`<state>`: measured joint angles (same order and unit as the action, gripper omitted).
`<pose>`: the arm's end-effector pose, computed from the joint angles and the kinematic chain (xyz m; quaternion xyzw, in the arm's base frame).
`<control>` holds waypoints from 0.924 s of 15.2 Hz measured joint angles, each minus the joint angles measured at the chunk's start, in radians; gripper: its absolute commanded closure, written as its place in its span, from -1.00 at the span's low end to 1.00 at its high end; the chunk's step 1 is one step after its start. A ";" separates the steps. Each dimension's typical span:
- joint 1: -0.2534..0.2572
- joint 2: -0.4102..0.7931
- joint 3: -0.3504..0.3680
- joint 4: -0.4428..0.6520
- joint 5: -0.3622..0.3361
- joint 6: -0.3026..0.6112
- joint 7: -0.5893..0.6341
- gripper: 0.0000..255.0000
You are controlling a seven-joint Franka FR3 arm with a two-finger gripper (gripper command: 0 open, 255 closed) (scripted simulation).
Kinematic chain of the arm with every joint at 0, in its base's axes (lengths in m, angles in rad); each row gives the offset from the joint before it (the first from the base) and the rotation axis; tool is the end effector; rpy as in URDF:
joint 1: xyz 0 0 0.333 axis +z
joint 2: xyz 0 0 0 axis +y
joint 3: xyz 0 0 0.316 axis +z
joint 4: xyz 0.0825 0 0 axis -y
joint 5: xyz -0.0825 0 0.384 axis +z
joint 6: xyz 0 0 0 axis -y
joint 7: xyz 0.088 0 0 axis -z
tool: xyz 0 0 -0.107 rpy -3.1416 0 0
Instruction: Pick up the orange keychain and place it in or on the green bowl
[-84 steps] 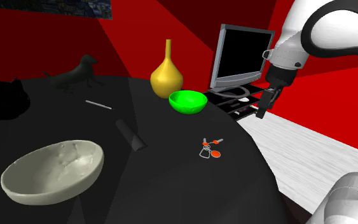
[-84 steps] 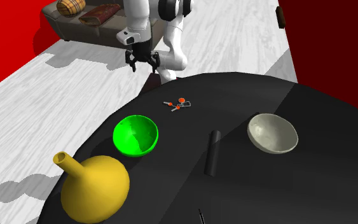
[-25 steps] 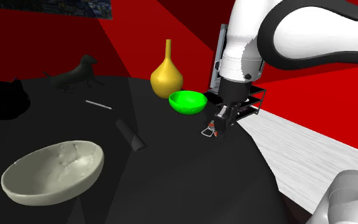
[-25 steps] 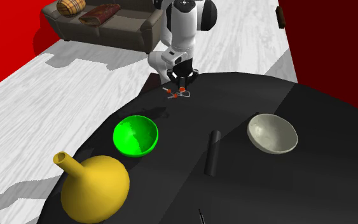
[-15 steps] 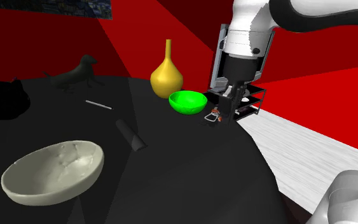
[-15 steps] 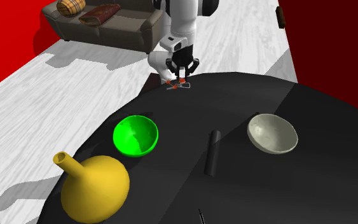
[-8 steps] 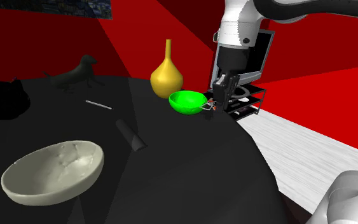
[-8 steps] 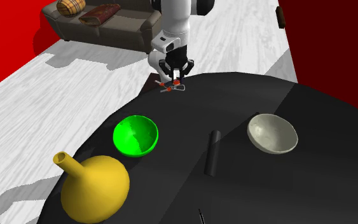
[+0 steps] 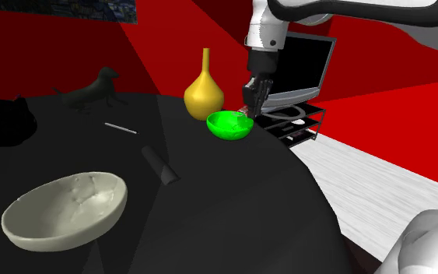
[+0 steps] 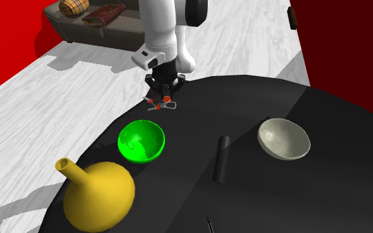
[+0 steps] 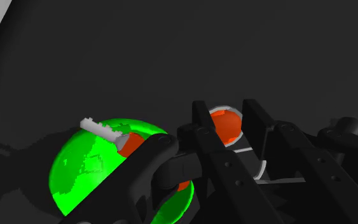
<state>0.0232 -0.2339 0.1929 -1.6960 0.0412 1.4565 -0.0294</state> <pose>0.4541 0.1176 0.6733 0.9925 0.1220 -0.0048 0.0022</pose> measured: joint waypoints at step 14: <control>-0.039 0.312 -0.033 0.277 -0.058 0.029 -0.073 1.00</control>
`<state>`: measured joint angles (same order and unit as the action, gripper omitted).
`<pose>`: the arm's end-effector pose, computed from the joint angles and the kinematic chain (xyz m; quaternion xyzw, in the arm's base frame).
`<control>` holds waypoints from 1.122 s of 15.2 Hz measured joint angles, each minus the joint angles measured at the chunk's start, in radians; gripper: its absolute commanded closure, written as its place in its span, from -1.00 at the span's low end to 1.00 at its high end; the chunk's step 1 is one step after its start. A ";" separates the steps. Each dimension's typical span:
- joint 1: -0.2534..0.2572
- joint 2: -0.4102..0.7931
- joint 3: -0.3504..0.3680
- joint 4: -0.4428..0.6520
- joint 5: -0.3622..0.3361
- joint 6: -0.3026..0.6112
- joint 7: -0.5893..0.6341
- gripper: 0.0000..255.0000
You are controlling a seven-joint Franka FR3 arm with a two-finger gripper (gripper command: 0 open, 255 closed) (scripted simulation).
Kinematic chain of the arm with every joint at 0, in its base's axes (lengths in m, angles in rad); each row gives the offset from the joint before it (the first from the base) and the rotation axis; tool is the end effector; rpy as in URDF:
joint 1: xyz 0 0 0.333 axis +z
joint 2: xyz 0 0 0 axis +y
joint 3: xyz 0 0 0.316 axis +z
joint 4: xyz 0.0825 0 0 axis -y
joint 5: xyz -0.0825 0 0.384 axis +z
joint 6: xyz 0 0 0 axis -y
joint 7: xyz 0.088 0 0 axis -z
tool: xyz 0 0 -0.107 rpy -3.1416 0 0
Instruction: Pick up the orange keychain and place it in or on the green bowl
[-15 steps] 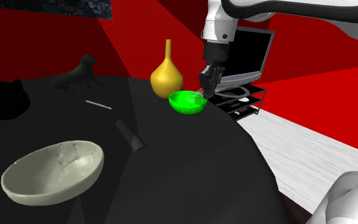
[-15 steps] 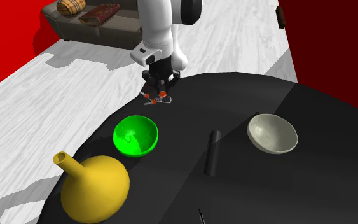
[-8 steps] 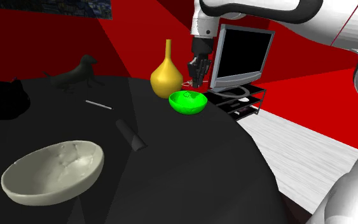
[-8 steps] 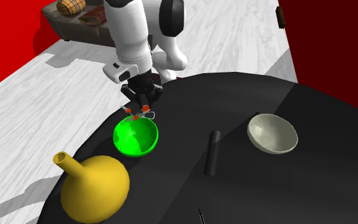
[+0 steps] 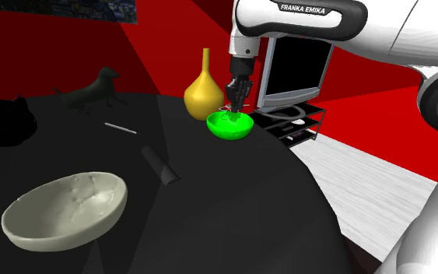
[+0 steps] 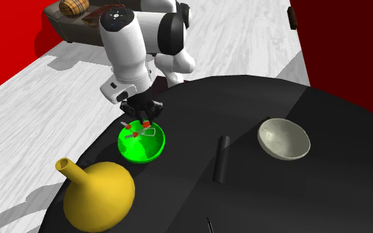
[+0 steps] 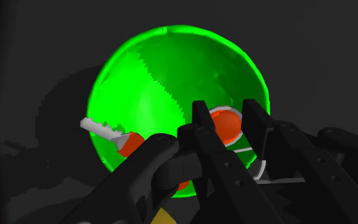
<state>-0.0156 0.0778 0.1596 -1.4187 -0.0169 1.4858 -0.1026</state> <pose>0.5651 0.0758 0.6450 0.9925 0.1221 -0.0048 0.0023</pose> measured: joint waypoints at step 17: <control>-0.003 -0.038 -0.002 -0.169 0.006 0.132 -0.004 -1.00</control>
